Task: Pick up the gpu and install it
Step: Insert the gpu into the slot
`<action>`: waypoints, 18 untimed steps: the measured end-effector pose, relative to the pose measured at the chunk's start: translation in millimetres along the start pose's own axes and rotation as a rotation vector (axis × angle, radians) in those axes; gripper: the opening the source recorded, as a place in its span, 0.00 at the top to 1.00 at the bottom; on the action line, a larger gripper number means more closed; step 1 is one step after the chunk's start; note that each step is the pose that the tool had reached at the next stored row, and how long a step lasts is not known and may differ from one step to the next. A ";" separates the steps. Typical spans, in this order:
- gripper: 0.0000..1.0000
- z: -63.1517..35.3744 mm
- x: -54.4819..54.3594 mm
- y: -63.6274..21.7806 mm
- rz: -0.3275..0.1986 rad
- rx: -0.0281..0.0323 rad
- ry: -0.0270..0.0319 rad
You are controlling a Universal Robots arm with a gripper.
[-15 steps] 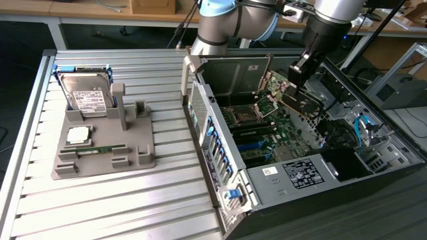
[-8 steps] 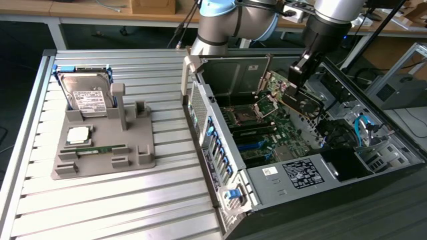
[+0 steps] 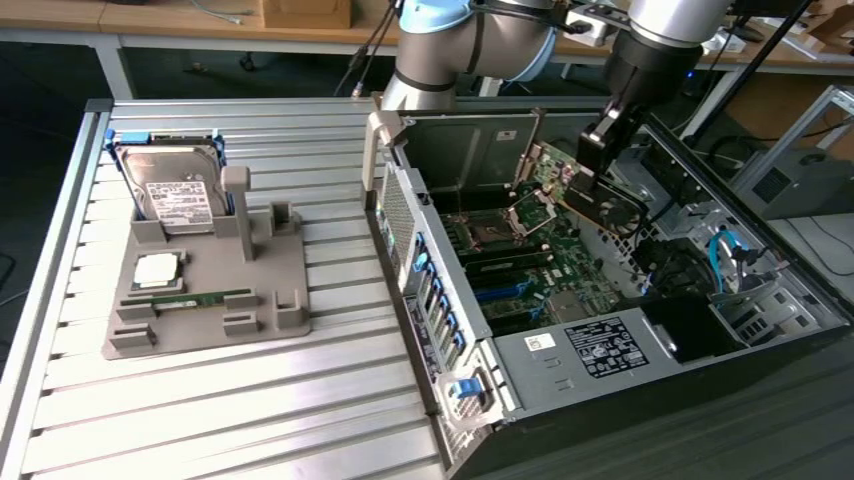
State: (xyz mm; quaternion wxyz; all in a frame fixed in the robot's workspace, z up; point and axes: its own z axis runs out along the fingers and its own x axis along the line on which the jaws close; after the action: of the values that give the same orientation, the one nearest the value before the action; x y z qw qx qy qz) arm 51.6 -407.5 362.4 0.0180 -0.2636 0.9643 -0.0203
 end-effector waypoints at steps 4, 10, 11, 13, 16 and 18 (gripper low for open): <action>0.73 0.1 0.0 0.0 -0.008 -0.0002 -0.0004; 0.73 0.3 0.0 0.0 -0.019 -0.0005 -0.0009; 0.73 0.3 0.0 0.0 -0.021 -0.0005 -0.0010; 0.73 0.4 0.0 0.0 -0.026 -0.0007 -0.0013; 0.73 0.4 0.0 0.0 -0.033 -0.0008 -0.0016; 0.73 0.5 0.0 0.0 -0.037 -0.0009 -0.0018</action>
State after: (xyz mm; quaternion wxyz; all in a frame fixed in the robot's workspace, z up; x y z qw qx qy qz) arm 51.6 -407.5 361.9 0.0184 -0.2814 0.9592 -0.0200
